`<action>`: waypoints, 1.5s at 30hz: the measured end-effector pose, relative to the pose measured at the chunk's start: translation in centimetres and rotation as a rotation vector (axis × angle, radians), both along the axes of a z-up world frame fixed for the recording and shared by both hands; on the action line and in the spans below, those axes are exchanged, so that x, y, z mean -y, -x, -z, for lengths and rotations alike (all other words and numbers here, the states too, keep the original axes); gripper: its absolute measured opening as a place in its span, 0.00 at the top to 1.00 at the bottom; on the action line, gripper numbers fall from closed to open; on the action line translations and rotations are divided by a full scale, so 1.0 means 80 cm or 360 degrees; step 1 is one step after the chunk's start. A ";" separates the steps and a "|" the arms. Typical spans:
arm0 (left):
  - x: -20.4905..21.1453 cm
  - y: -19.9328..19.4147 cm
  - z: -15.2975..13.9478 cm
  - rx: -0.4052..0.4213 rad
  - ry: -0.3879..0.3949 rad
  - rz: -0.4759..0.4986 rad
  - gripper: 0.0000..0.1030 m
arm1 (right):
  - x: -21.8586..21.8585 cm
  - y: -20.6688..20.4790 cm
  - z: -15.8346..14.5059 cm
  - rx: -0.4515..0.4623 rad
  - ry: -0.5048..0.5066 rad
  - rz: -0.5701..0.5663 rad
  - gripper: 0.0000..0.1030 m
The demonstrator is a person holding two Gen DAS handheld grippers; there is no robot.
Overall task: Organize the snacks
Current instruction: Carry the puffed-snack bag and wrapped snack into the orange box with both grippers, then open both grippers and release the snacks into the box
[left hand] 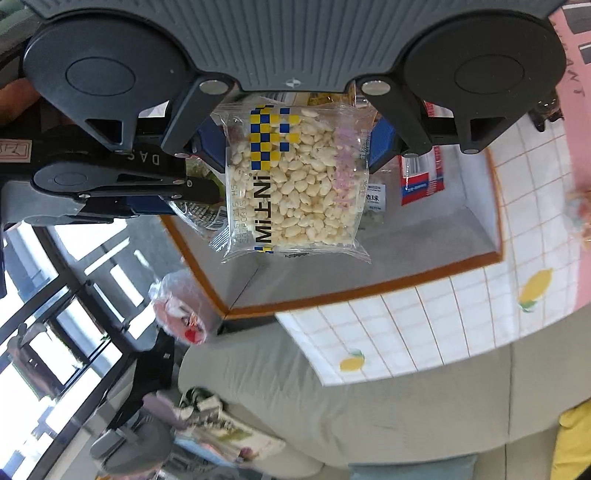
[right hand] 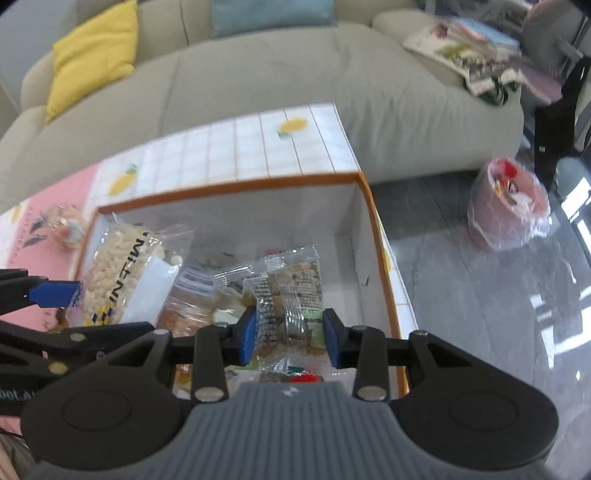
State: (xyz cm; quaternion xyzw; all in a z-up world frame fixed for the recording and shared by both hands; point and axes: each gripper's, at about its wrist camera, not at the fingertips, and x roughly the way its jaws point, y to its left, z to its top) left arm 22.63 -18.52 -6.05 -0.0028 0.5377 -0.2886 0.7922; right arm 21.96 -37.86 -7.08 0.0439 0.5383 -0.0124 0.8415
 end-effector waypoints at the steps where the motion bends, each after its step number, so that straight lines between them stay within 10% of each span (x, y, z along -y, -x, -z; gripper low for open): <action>1: 0.003 -0.004 0.008 -0.0023 -0.0010 -0.0001 0.14 | -0.001 -0.005 0.007 -0.0025 0.0028 -0.0018 0.65; 20: 0.029 -0.042 0.073 -0.0211 -0.0153 -0.0048 0.12 | 0.005 -0.025 0.058 -0.0184 0.0183 -0.0116 0.64; 45: 0.025 -0.032 0.050 -0.0086 -0.0086 -0.0024 0.08 | 0.010 -0.008 0.049 -0.0128 0.0159 -0.0069 0.47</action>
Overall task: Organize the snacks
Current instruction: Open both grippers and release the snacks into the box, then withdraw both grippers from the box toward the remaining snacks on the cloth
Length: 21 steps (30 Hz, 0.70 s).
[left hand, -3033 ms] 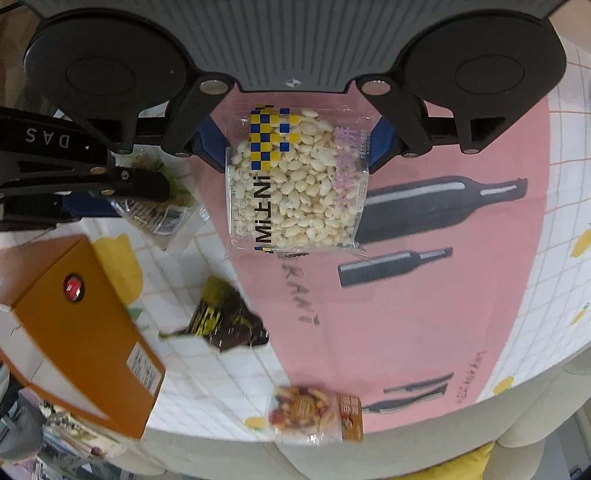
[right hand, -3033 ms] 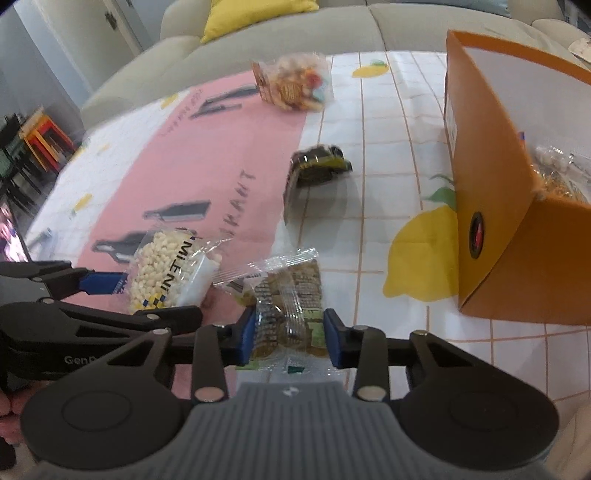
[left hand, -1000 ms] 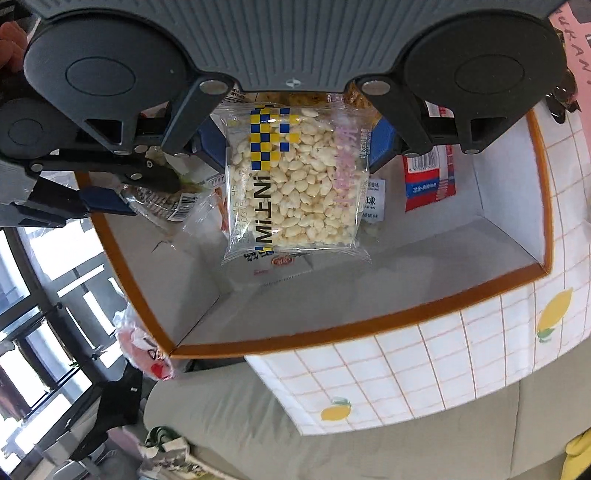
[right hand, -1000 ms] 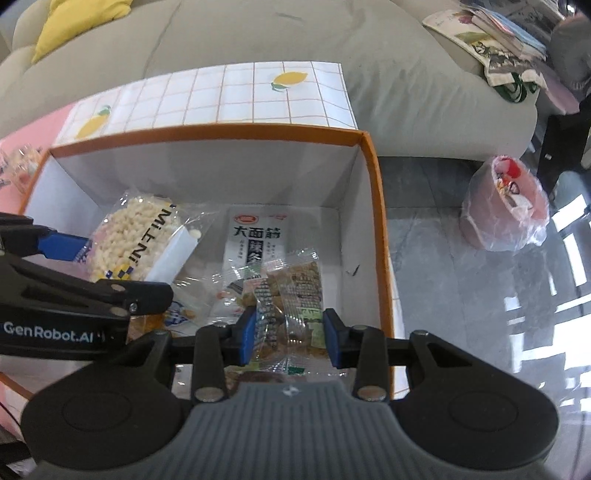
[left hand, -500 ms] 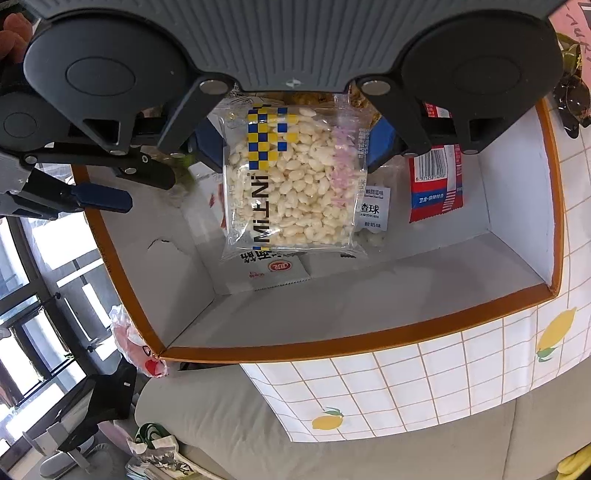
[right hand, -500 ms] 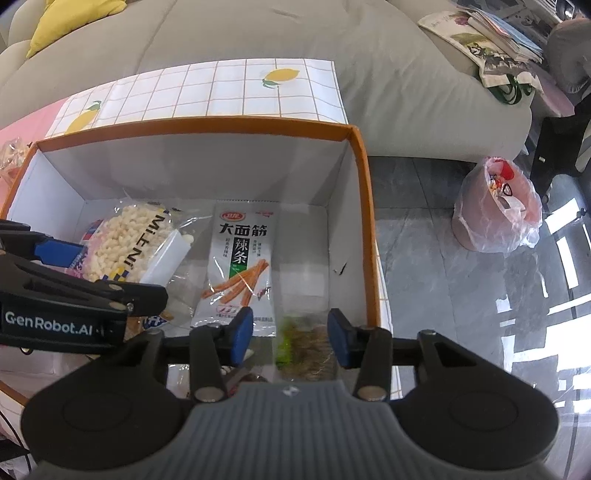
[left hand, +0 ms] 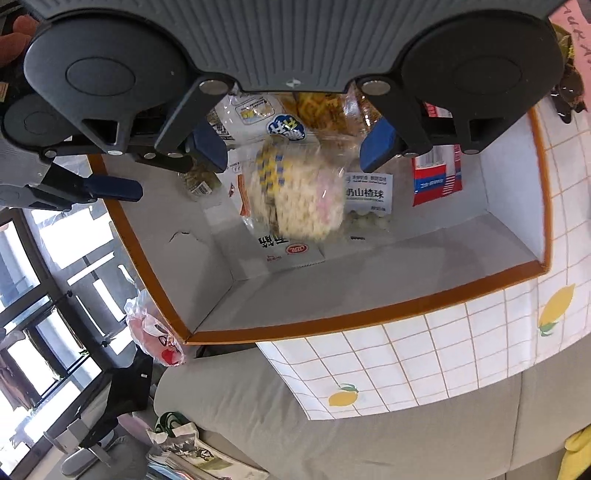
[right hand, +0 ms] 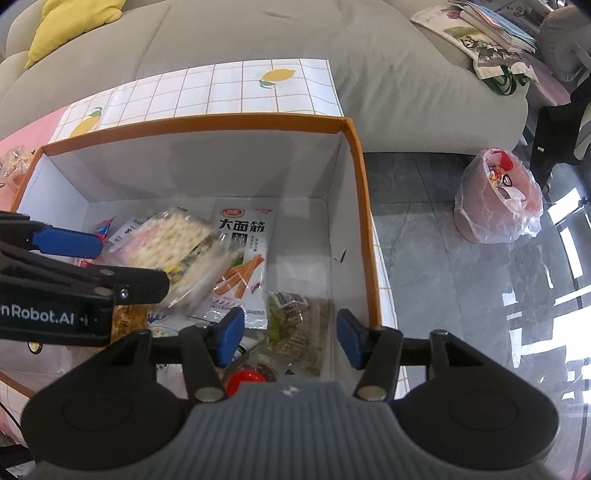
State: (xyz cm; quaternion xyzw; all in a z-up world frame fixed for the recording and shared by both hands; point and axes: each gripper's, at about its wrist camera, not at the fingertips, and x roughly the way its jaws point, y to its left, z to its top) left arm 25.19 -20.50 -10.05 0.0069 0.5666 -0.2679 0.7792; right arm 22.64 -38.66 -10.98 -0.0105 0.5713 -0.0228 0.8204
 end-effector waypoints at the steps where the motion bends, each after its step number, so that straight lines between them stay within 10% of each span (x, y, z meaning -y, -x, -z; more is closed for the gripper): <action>1: -0.002 0.002 -0.003 0.0016 -0.0006 -0.0001 0.08 | 0.000 0.001 -0.002 0.0007 -0.0009 0.0005 0.47; 21: -0.126 0.084 -0.096 0.0321 0.0104 -0.0096 0.17 | -0.079 0.070 -0.090 0.0323 -0.0114 0.0067 0.31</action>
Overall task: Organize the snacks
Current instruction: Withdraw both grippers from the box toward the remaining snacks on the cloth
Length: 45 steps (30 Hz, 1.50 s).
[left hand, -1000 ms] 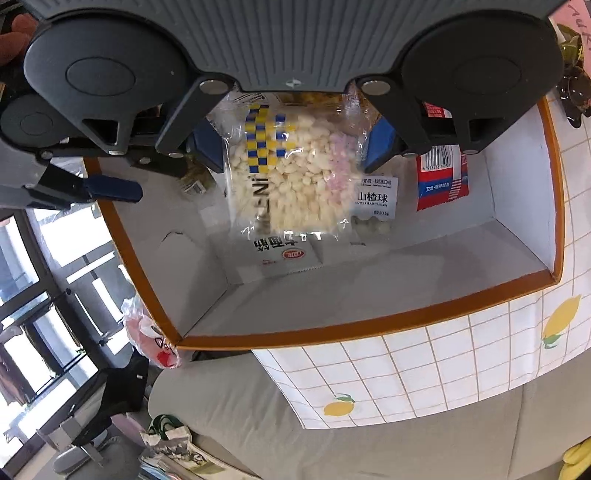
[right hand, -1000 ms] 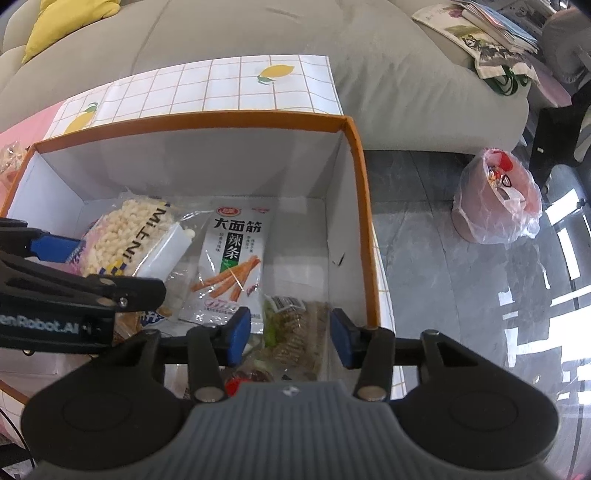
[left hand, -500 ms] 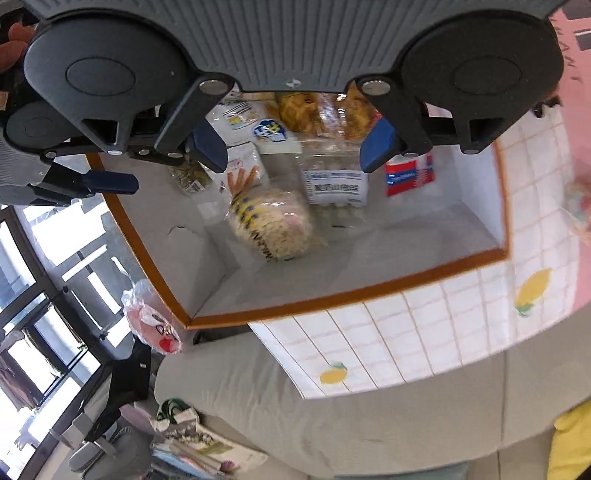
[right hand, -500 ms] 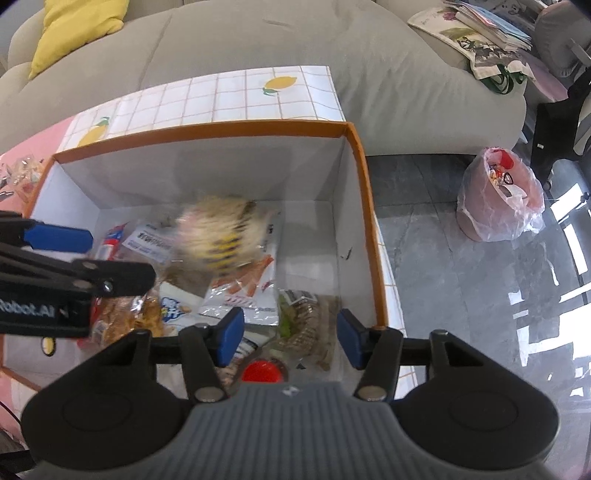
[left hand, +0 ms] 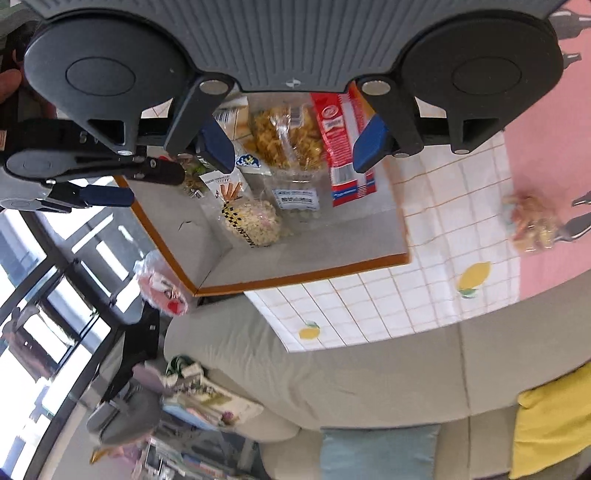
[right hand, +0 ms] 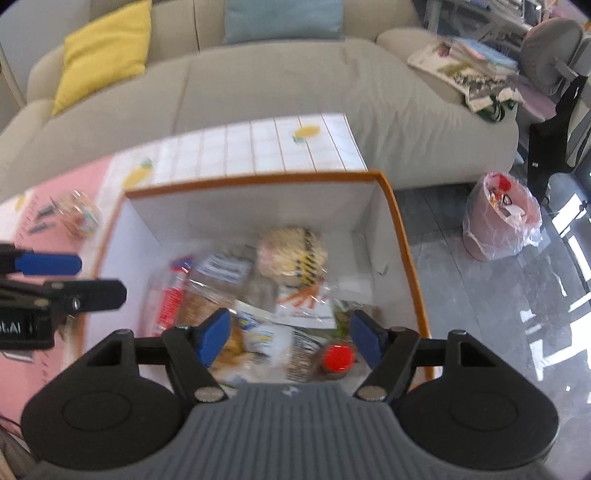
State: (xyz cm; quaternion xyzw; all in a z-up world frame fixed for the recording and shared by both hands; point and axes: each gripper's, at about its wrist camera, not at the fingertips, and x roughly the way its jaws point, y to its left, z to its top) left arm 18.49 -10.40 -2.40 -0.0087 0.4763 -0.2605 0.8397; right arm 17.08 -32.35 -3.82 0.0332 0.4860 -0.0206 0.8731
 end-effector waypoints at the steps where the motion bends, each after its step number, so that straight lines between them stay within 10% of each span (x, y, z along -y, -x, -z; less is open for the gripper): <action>1: -0.009 0.006 -0.004 0.0018 0.0005 -0.0016 0.18 | -0.006 0.005 -0.006 0.0036 -0.0009 0.0003 0.31; 23: -0.201 0.113 0.010 0.0184 -0.0065 -0.0465 0.20 | -0.181 0.121 0.009 0.0448 -0.0115 0.0171 0.27; 36: -0.250 0.129 0.057 0.0101 -0.0126 -0.0487 0.55 | -0.282 0.134 0.048 0.0438 0.0072 -0.0239 0.75; 45: -0.275 0.116 0.083 0.0026 -0.0105 -0.0566 0.38 | -0.323 0.111 0.075 0.0358 0.0081 -0.0420 0.73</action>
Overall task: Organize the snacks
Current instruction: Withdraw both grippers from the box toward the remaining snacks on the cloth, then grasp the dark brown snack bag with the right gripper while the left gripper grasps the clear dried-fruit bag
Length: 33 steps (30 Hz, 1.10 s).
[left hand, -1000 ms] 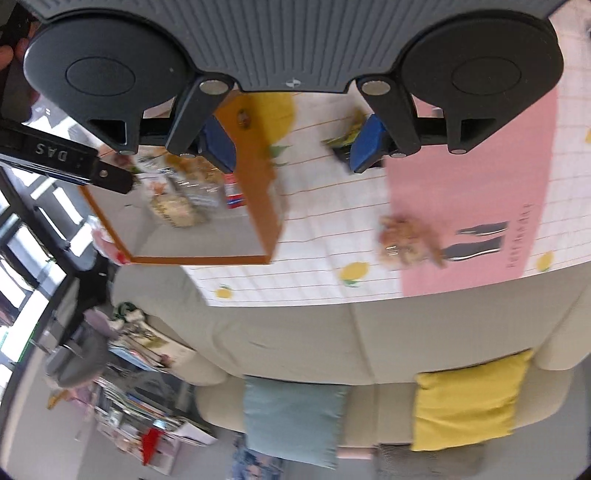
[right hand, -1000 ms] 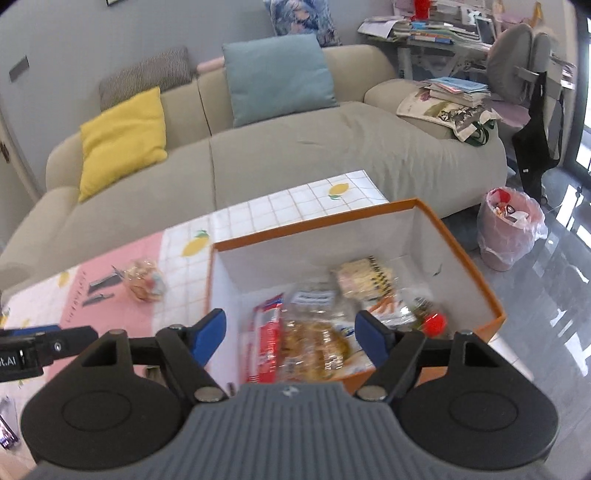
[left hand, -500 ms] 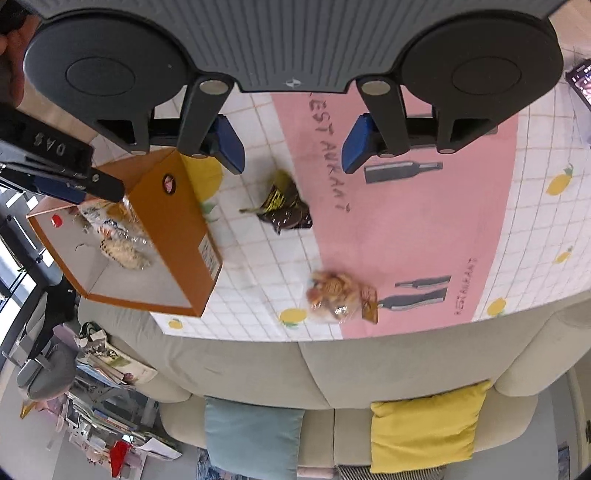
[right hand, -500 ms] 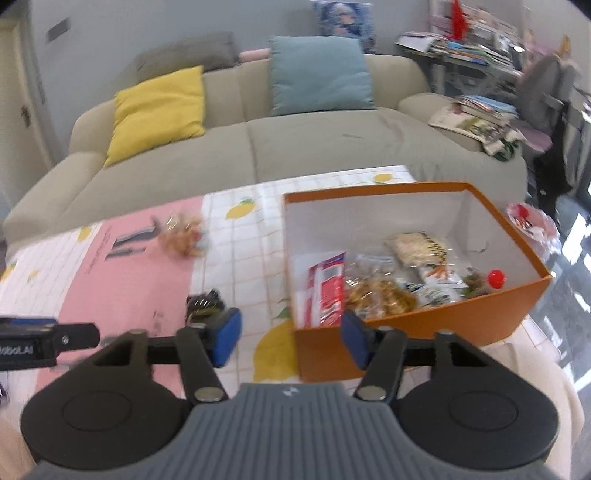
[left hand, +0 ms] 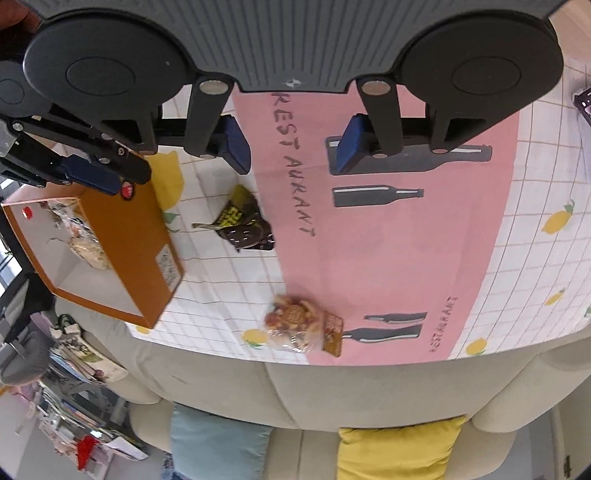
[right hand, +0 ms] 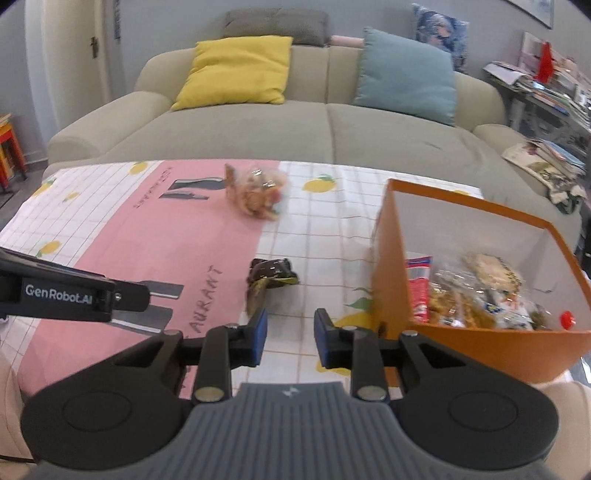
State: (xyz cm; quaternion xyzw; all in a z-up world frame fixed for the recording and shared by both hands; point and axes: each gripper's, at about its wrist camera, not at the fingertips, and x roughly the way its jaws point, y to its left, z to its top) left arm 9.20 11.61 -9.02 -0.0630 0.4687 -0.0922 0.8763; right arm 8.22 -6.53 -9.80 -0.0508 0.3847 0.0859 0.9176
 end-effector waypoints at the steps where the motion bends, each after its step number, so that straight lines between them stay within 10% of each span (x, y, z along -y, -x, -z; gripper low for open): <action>1: -0.003 -0.004 0.003 -0.0015 0.0005 -0.0013 0.38 | -0.004 -0.003 0.002 -0.0008 -0.0001 -0.0015 0.72; 12: -0.025 -0.034 0.032 -0.0118 -0.0015 -0.0076 0.34 | -0.031 -0.080 0.046 -0.0111 0.0069 -0.0086 0.46; 33: -0.007 -0.090 0.069 -0.0239 -0.0082 0.0040 0.34 | -0.051 -0.182 0.108 -0.0256 0.0165 -0.0266 0.51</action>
